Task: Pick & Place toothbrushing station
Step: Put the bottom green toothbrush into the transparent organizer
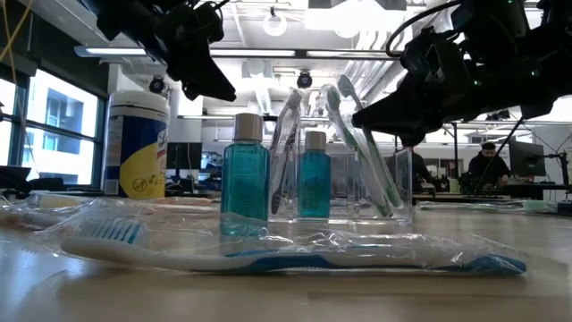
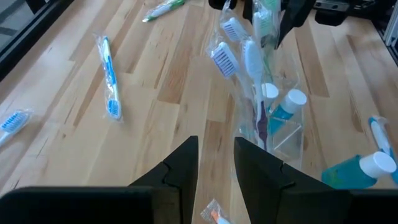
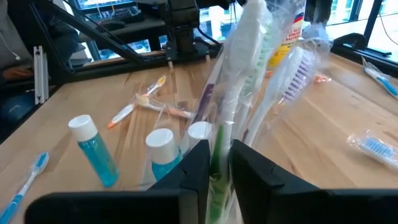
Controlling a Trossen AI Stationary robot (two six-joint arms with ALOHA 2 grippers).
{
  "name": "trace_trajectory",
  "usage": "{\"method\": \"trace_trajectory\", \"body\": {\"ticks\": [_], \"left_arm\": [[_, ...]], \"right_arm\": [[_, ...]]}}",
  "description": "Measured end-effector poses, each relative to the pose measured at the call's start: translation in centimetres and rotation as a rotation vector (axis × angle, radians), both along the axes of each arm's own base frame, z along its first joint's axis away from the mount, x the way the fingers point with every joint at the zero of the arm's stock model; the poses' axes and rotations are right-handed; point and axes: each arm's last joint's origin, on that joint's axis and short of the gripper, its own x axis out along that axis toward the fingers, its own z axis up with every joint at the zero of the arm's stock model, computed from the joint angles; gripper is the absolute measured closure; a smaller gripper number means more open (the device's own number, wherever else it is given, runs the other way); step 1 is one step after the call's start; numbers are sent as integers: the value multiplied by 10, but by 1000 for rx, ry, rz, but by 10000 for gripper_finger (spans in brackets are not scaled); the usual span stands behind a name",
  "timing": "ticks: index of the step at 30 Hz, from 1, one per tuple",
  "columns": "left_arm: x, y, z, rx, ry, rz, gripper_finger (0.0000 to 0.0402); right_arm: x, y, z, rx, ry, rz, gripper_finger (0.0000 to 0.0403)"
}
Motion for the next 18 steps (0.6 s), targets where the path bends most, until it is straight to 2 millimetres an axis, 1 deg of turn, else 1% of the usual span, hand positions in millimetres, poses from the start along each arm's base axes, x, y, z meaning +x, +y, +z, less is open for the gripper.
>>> {"method": "trace_trajectory", "body": {"ticks": [6, 9, 12, 18], "left_arm": [[0, 0, 0, -1, 1, 0, 300], [0, 0, 0, -1, 2, 0, 300], [0, 0, 0, -1, 2, 0, 300], [0, 0, -1, -5, 6, 2, 300]], "right_arm": [[0, 0, 0, 6, 2, -1, 322], [0, 0, -1, 6, 8, 0, 301], [0, 0, -2, 6, 18, 0, 269], [0, 0, -2, 5, 18, 0, 185]]}}
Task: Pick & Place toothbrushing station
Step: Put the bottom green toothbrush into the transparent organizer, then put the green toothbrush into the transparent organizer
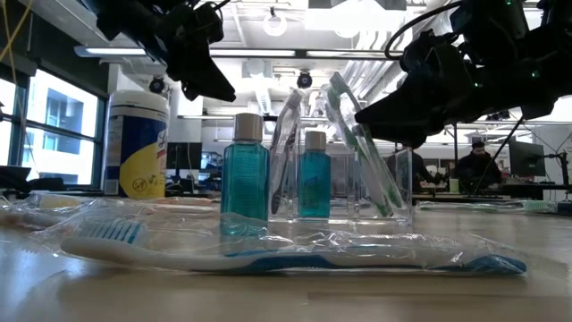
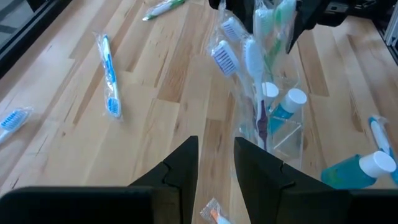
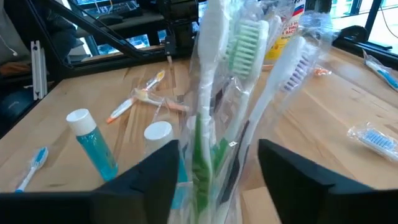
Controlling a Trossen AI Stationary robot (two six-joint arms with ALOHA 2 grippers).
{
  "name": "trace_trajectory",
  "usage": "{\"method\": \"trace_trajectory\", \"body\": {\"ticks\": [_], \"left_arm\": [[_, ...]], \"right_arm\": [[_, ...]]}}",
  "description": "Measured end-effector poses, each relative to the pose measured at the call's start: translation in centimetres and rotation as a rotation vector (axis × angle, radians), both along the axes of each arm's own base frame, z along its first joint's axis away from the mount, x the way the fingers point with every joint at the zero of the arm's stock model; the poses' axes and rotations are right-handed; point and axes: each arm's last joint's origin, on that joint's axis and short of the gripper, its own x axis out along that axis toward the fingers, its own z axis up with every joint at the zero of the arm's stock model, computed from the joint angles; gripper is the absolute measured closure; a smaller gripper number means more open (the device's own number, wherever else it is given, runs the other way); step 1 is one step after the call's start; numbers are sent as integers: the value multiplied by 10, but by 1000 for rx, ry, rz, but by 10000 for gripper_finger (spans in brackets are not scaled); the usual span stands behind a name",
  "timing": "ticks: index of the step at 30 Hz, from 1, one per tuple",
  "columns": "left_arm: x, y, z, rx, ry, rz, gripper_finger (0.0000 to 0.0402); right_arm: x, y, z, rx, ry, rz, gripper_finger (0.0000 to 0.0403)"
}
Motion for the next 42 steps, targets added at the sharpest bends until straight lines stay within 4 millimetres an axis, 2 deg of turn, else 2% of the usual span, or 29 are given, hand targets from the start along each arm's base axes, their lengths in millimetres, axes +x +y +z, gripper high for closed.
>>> {"method": "trace_trajectory", "body": {"ticks": [5, 9, 18, 26, 33, 42], "left_arm": [[-1, 0, -1, -2, 12, 0, 300], [-1, 0, -1, -2, 12, 0, 300], [-1, 0, -1, -2, 12, 0, 300], [-1, 0, -1, -3, 15, 0, 300], [-1, 0, -2, -4, 22, 0, 300], [-1, 0, -2, -4, 26, 0, 300]], "right_arm": [[-2, -1, 2, -23, 19, -22, 128], [-4, -1, 6, -35, 19, -25, 106], [-15, 2, 24, -69, 28, 24, 100], [-39, 4, 46, -114, 59, -34, 102], [-67, -5, 55, -86, 213, -242, 102], [-91, -22, 82, 148, 500, -544, 102]]}}
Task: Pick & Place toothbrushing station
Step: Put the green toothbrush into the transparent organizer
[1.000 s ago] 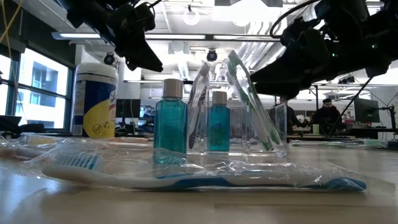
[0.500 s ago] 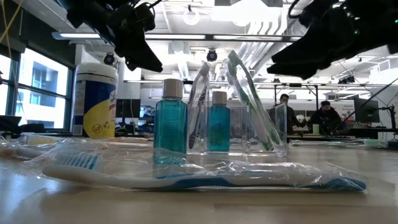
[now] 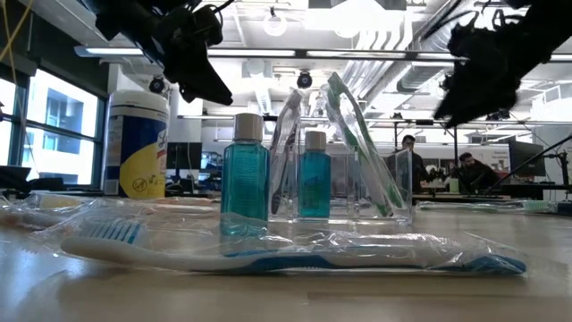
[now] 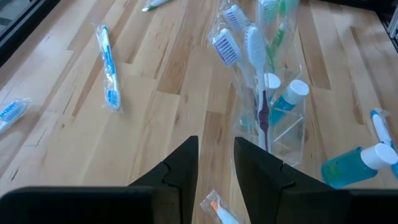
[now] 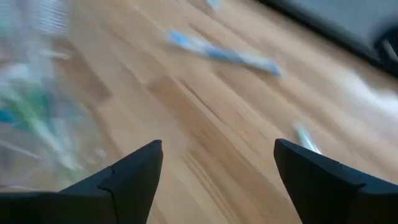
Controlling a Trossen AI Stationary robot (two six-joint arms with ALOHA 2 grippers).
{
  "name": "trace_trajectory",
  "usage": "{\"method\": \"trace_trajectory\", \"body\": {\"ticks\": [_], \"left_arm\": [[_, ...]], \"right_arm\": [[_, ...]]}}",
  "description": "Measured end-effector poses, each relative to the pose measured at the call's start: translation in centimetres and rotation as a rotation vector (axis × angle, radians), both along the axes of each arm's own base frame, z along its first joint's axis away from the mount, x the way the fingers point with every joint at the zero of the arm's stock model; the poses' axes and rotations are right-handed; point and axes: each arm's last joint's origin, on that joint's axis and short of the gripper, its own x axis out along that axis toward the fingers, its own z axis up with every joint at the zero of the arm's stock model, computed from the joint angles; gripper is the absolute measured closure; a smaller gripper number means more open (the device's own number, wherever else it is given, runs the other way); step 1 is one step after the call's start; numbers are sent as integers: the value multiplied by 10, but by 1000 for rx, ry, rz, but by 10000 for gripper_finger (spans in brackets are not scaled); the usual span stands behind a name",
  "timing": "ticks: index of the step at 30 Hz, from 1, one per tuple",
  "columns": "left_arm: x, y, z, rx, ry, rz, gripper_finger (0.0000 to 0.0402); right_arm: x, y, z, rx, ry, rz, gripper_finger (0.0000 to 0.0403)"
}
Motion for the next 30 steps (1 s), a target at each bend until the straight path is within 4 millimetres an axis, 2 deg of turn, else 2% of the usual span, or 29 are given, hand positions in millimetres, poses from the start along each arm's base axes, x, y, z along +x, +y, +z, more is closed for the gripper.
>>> {"method": "trace_trajectory", "body": {"ticks": [5, 10, 20, 24, 30], "left_arm": [[-2, 0, -2, -7, 33, 0, 300], [-2, -1, -3, -14, 42, -6, 300], [-2, -3, -3, -53, 34, -57, 300], [-2, -3, -3, -62, 34, -52, 300], [-2, -3, -3, -62, 34, -51, 300]], "right_arm": [[-16, -15, -4, 149, 176, -159, 102], [-25, -30, -8, 245, 256, -247, 102], [-27, -60, -15, 399, 306, -295, 102], [-23, -70, -22, 480, 343, -260, 102], [-21, -88, -36, 557, 420, -345, 106]]}}
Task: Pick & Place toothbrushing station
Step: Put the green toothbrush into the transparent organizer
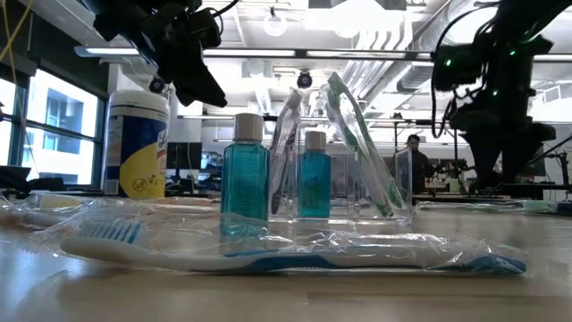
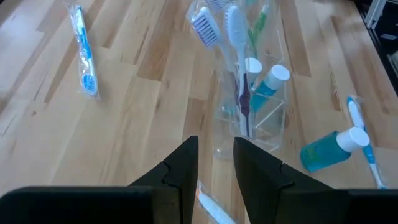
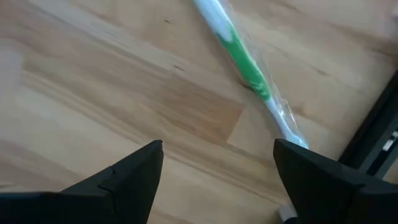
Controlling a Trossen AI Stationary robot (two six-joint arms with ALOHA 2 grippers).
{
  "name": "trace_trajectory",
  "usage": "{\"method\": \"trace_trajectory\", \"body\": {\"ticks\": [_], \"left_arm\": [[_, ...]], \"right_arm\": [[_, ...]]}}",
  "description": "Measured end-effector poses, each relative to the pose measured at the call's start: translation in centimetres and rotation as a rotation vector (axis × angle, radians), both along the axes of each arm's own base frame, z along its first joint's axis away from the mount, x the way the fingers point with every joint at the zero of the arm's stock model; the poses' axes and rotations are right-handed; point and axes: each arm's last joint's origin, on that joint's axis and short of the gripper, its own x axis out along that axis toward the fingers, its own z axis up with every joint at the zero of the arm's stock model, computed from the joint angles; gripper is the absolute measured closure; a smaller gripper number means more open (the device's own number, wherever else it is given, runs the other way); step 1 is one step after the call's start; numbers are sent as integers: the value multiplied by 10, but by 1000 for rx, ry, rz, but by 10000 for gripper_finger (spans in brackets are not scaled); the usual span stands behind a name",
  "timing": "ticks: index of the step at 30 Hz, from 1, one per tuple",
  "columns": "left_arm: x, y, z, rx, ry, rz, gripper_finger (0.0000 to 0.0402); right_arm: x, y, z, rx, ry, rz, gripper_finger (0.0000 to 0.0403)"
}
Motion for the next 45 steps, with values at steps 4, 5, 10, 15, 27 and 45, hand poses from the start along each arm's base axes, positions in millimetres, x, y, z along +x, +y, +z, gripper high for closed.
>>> {"method": "trace_trajectory", "body": {"ticks": [4, 5, 10, 15, 27, 45], "left_arm": [[0, 0, 0, 0, 0, 0, 300], [0, 0, 0, 0, -1, 0, 300], [0, 0, 0, 0, 0, 0, 300], [0, 0, 0, 0, 1, 0, 300], [-1, 0, -2, 10, 22, -9, 300], [-1, 0, -2, 11, 23, -10, 300]], "right_arm": [[1, -10, -8, 24, 39, -39, 121], [2, -13, -9, 28, 47, -44, 126], [10, -27, -3, -39, 91, -33, 148], [19, -33, 4, -44, 95, 79, 155], [21, -40, -16, 52, 210, 32, 156], [30, -51, -60, 219, 365, 82, 156]]}}
